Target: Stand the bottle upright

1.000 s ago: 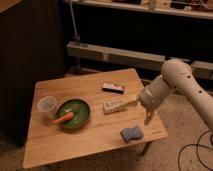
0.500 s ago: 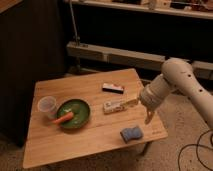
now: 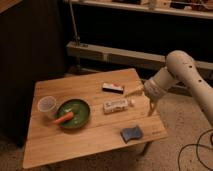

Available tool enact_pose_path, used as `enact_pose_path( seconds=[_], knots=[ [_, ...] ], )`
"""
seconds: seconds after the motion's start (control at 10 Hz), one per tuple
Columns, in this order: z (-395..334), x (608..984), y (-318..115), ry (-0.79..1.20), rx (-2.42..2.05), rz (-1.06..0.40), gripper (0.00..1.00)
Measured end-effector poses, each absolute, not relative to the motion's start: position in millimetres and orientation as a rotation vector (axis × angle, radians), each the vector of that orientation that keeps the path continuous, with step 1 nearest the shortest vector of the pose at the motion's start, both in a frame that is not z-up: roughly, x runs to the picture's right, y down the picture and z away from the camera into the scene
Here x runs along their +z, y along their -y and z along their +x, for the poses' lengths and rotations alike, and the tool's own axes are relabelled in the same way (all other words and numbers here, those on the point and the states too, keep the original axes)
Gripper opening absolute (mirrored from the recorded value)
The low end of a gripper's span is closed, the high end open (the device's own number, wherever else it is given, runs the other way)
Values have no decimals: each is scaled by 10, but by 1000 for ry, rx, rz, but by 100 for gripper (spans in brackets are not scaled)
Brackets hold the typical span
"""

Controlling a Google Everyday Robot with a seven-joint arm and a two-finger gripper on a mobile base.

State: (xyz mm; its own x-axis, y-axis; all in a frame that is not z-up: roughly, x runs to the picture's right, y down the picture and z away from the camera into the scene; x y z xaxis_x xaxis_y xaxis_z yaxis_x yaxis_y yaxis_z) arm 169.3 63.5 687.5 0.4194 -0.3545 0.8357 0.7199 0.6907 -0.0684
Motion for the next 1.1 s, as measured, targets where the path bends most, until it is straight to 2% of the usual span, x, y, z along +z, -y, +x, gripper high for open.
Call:
enact_pose_path(
  seconds=[0.7,1.1],
  knots=[
    [2072,7494,-300,800,-423,-465,80],
    [2375,7720,-90,502,-252,-387,80]
  ],
)
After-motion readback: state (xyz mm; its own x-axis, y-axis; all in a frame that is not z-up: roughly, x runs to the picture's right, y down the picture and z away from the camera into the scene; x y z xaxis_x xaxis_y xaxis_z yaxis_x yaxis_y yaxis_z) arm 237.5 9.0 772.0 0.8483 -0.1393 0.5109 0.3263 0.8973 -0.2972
